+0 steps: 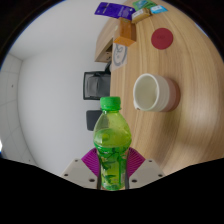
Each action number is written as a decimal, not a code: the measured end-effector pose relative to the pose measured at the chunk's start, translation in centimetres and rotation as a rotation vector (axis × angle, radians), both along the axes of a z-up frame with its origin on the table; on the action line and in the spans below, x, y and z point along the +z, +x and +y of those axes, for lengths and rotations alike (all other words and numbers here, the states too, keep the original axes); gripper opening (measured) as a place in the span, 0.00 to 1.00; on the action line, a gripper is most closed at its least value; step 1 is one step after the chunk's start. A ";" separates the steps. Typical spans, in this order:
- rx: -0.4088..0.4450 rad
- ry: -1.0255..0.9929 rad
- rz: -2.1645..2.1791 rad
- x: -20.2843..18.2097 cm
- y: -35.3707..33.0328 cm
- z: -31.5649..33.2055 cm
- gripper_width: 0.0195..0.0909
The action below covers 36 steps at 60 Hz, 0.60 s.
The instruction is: Pour water
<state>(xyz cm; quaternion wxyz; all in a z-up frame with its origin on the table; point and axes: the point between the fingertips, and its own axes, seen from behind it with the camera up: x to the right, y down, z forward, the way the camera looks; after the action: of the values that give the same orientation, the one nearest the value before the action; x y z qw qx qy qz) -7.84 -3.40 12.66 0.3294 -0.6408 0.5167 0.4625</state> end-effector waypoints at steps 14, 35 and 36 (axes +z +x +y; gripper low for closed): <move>-0.118 -0.040 0.336 -0.1 2.3 1.0 0.16; -0.040 -0.075 0.262 -0.5 2.1 0.4 0.16; -0.030 -0.067 0.231 -0.3 2.2 0.4 0.16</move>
<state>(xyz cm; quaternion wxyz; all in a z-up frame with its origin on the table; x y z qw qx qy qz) -5.62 -3.05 12.34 0.2529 -0.5862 0.5757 0.5108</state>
